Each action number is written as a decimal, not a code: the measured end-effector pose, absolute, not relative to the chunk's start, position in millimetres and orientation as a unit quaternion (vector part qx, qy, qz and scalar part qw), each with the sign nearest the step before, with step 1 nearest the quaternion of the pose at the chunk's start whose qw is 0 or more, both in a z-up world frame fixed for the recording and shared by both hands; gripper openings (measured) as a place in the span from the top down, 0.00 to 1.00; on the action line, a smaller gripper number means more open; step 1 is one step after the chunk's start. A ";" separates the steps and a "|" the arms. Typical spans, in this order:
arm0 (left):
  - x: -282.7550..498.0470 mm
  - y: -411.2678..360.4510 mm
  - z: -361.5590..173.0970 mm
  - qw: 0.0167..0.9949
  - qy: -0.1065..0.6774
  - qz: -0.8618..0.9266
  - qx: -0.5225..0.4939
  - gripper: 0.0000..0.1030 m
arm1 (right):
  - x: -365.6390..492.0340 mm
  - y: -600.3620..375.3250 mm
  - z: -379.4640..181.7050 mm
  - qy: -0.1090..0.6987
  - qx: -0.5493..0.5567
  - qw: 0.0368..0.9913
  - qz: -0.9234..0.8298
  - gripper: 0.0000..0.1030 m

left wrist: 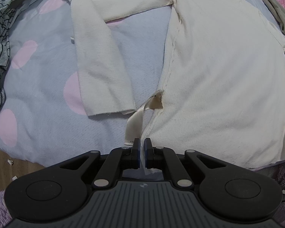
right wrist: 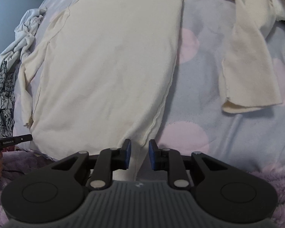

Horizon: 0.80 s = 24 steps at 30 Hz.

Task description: Fold clothes

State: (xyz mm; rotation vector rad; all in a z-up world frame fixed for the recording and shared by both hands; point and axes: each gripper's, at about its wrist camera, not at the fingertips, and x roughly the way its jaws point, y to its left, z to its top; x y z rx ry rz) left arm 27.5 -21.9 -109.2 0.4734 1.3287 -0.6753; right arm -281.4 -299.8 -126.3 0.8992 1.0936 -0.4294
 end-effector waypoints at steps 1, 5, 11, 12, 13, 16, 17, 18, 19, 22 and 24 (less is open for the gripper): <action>27.3 -21.8 -108.9 0.710 0.599 -0.304 0.214 0.98 | -280.5 -301.6 -128.4 0.498 0.411 0.740 -0.190 0.77; 26.8 -21.6 -108.3 0.709 0.599 -0.304 0.214 0.98 | -248.4 -293.2 -158.5 0.514 0.396 0.739 -0.181 0.77; 27.4 -23.3 -108.9 0.709 0.600 -0.303 0.214 0.98 | -241.0 -283.6 -170.7 0.549 0.377 0.724 -0.180 0.80; 27.3 -24.5 -109.0 0.708 0.600 -0.303 0.215 0.98 | -240.1 -282.6 -172.2 0.552 0.373 0.723 -0.181 0.81; 28.1 -25.9 -110.3 0.708 0.600 -0.303 0.215 0.98 | -240.6 -282.9 -173.3 0.554 0.371 0.723 -0.182 0.83; 30.1 -28.0 -112.7 0.708 0.600 -0.304 0.215 0.98 | -241.6 -283.3 -173.4 0.556 0.369 0.722 -0.184 0.92; 30.4 -27.1 -112.4 0.708 0.600 -0.305 0.213 0.98 | -242.3 -283.3 -172.5 0.556 0.369 0.721 -0.184 0.93; 30.8 -26.3 -112.1 0.708 0.601 -0.306 0.212 0.98 | -244.2 -283.3 -170.0 0.555 0.372 0.720 -0.184 0.93; 31.3 -24.6 -110.3 0.708 0.602 -0.308 0.205 0.98 | -247.5 -283.9 -166.4 0.555 0.375 0.719 -0.186 0.94; 31.8 -19.2 -101.8 0.704 0.608 -0.320 0.180 0.98 | -262.7 -290.6 -150.1 0.551 0.386 0.711 -0.205 0.95; 32.7 -15.3 -91.5 0.702 0.610 -0.333 0.157 0.98 | -272.6 -297.7 -138.0 0.557 0.383 0.701 -0.228 0.95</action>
